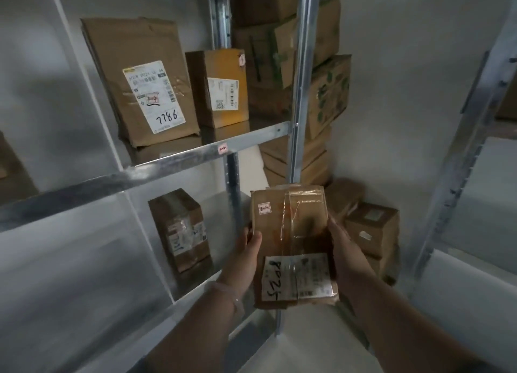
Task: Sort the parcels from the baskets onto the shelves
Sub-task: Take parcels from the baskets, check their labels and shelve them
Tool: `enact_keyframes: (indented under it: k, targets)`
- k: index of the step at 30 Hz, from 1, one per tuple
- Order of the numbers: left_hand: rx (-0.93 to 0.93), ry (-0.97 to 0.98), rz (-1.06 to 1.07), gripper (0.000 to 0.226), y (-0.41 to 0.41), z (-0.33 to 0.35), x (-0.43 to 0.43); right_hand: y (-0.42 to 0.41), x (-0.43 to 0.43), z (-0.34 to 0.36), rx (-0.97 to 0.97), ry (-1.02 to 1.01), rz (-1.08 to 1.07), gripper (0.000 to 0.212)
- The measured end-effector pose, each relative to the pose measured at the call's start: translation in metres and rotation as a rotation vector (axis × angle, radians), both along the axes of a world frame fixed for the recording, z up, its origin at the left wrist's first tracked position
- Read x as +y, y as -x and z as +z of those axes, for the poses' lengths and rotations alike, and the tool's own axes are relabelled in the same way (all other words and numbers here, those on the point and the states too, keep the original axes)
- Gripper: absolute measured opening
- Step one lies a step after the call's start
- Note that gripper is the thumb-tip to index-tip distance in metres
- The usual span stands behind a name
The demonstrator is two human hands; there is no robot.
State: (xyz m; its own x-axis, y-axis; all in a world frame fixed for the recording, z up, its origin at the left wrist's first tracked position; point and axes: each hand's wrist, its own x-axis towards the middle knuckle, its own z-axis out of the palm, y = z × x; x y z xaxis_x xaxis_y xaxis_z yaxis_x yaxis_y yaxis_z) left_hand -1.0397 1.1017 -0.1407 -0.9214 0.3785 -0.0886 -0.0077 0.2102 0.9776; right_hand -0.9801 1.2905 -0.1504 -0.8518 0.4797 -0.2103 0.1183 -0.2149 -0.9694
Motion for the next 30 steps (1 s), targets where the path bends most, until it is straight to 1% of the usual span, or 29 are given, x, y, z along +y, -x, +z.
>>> enact_keyframes:
  k: [2,3,5,6,8,10,13,14,16,17,19,21,25,28,30]
  targets:
    - [0.06,0.01,0.04,0.044,0.028,-0.003,0.005,0.033,0.007,-0.005,0.004,-0.023,0.03,0.075]
    - [0.082,0.0,0.058,0.051,0.04,-0.005,0.008,0.048,0.01,-0.007,0.013,-0.031,0.045,0.079]
    - [0.07,-0.043,0.084,0.06,0.064,-0.008,0.012,0.076,0.013,-0.007,0.045,-0.046,0.08,0.077]
    - [0.049,-0.066,0.097,0.056,0.075,-0.01,0.015,0.089,0.014,-0.004,0.047,-0.046,0.093,0.075]
    - [-0.02,-0.126,0.141,0.038,0.093,-0.01,0.019,0.113,0.018,-0.001,0.012,0.021,0.094,0.069]
    - [-0.035,-0.157,0.174,0.033,0.114,-0.01,0.024,0.137,0.026,0.003,0.007,0.116,0.106,0.061]
    - [-0.003,-0.183,0.224,0.037,0.14,-0.011,0.029,0.169,0.034,0.005,0.075,0.162,0.174,0.065]
    - [0.008,-0.195,0.235,0.043,0.145,-0.011,0.03,0.178,0.035,0.005,0.094,0.161,0.195,0.066]
    - [0.022,-0.195,0.263,0.058,0.158,-0.014,0.032,0.197,0.037,0.0,0.136,0.195,0.224,0.058]
    - [0.022,-0.188,0.277,0.057,0.165,-0.017,0.033,0.205,0.037,-0.002,0.158,0.21,0.247,0.053]
    - [0.005,-0.214,0.328,0.043,0.176,-0.021,0.034,0.224,0.039,-0.004,0.185,0.242,0.298,0.049]
    - [-0.038,-0.277,0.364,0.045,0.183,-0.026,0.036,0.245,0.04,-0.007,0.136,0.272,0.318,0.047]
    - [-0.095,-0.308,0.417,0.052,0.198,-0.036,0.044,0.283,0.047,-0.022,0.03,0.378,0.388,0.045]
    - [-0.114,-0.332,0.41,0.053,0.21,-0.039,0.05,0.31,0.054,-0.035,0.0,0.424,0.434,0.055]
    - [-0.097,-0.324,0.429,0.051,0.216,-0.039,0.055,0.326,0.057,-0.042,-0.028,0.409,0.486,0.06]
